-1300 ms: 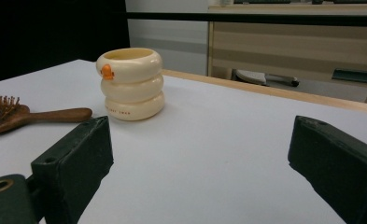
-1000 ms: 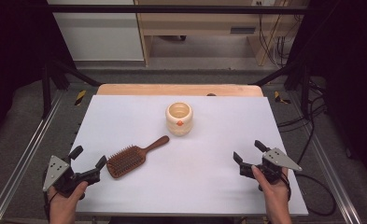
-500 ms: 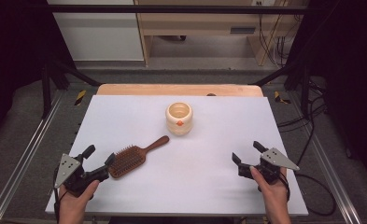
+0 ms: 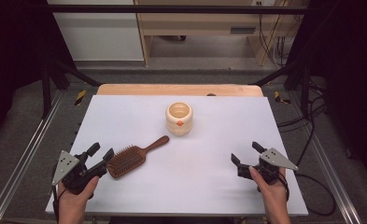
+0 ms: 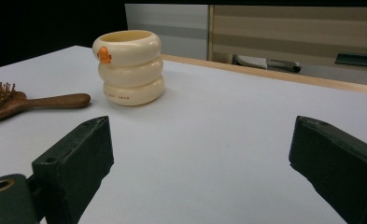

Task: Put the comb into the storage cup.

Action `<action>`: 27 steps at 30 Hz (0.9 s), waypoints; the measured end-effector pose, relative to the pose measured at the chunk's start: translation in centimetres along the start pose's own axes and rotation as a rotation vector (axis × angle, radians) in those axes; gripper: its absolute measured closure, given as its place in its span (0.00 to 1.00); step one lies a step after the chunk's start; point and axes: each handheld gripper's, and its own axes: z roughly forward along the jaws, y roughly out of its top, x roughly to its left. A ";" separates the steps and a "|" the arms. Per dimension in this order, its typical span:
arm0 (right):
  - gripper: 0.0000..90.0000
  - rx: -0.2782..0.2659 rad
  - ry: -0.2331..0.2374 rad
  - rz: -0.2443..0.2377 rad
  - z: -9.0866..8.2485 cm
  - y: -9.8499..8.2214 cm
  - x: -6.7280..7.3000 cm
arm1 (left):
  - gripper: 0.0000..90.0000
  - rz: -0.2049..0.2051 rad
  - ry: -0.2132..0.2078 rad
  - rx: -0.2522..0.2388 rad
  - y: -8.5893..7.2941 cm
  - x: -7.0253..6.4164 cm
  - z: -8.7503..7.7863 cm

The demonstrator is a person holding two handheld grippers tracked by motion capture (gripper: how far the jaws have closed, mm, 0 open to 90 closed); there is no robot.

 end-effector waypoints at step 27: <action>0.08 -0.006 0.003 0.006 -0.1 0.0 0.0 | 1.00 0.031 -0.034 0.206 -0.1 -2.2 3.5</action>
